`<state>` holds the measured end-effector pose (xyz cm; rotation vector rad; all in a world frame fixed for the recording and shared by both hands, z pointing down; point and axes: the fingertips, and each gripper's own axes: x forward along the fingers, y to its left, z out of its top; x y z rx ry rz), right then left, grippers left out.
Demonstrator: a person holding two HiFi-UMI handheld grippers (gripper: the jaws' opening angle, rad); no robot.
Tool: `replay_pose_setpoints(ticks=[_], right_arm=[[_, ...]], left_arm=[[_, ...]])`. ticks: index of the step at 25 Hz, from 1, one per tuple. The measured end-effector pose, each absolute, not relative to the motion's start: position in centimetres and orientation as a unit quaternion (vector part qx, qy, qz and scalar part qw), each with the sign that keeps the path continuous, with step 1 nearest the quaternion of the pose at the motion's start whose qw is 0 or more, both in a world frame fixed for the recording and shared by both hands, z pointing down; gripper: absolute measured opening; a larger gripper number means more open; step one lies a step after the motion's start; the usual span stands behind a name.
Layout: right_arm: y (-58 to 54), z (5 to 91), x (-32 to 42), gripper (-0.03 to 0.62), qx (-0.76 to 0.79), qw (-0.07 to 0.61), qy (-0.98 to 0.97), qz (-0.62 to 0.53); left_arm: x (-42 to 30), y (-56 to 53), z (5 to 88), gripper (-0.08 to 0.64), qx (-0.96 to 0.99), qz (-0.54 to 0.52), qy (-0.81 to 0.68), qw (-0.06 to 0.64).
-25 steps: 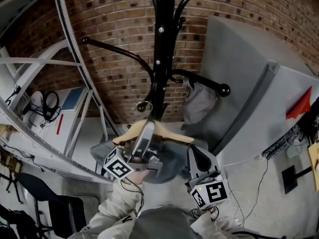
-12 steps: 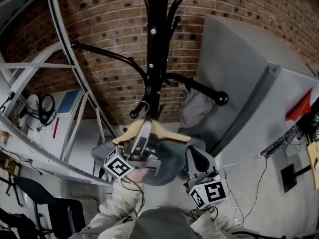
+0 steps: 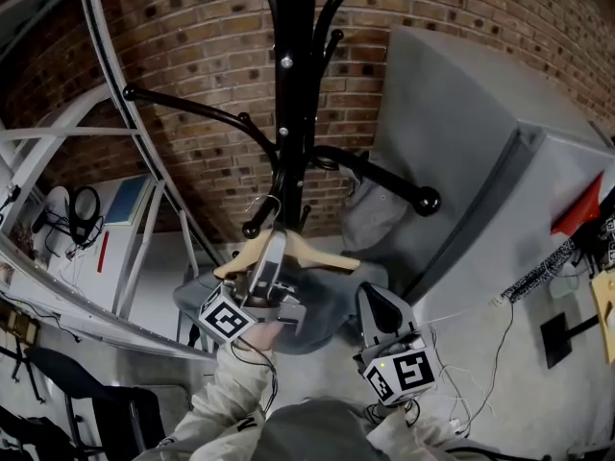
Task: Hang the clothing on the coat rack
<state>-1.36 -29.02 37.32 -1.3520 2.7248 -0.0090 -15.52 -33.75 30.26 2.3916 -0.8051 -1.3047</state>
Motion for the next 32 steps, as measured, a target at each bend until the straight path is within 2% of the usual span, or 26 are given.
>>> replay_pose_setpoints(ticks=[32], right_arm=[[-30.5,38.1,-0.5,0.023,-0.447,0.045,0.893,-0.017]], left_arm=[[-14.7,-34.9,31.5,0.107,0.835,-0.470,-0.236,0.160]])
